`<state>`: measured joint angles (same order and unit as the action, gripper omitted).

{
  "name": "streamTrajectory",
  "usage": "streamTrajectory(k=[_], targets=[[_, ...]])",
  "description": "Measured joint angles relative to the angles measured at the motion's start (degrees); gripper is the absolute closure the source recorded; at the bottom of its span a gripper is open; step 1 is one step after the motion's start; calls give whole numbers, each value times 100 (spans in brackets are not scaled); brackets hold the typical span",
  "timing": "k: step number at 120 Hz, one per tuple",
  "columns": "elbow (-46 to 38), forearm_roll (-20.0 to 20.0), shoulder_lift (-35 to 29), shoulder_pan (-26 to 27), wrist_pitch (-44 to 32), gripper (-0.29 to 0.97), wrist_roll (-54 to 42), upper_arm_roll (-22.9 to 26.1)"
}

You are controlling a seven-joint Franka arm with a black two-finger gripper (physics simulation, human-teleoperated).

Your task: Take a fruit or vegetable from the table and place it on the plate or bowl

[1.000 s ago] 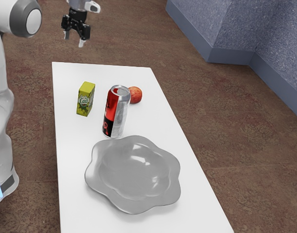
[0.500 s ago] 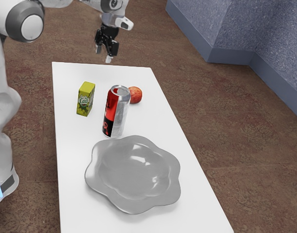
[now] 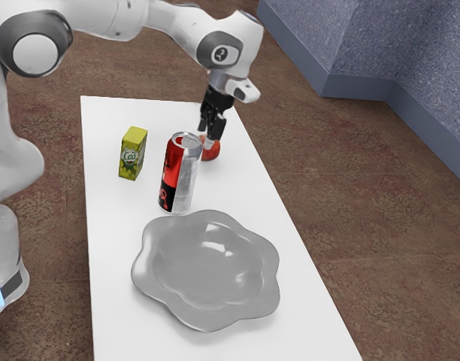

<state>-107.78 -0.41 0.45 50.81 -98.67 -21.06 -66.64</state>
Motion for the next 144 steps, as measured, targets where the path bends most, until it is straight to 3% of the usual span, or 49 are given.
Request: streamTrajectory(k=[26,36,41,51,56,86,89,92,100,107,119,144], targets=[[453,35,16,345,446,2,-24,-113],[424,44,-280,364,548,2,-35,-146],[381,51,-417,-48,587,2,-40,-152],[351,67,-492,-1671,653,2,-49,-152],[353,74,-447,-2038,661,2,-52,-143],[701,98,-313,-1703,919,2,-76,-36],[746,99,-327,-1842,965,2,-77,164],[765,104,-369,-2285,1003,2,-77,668],[713,133,-508,-4424,1087,2,-78,2845],[552,202,-680,-5360,1110,2,-73,3788],[83,280,-1022,-5787,993,2,-51,4218],[-376,431,-1192,-5918,431,2,9,4291]])
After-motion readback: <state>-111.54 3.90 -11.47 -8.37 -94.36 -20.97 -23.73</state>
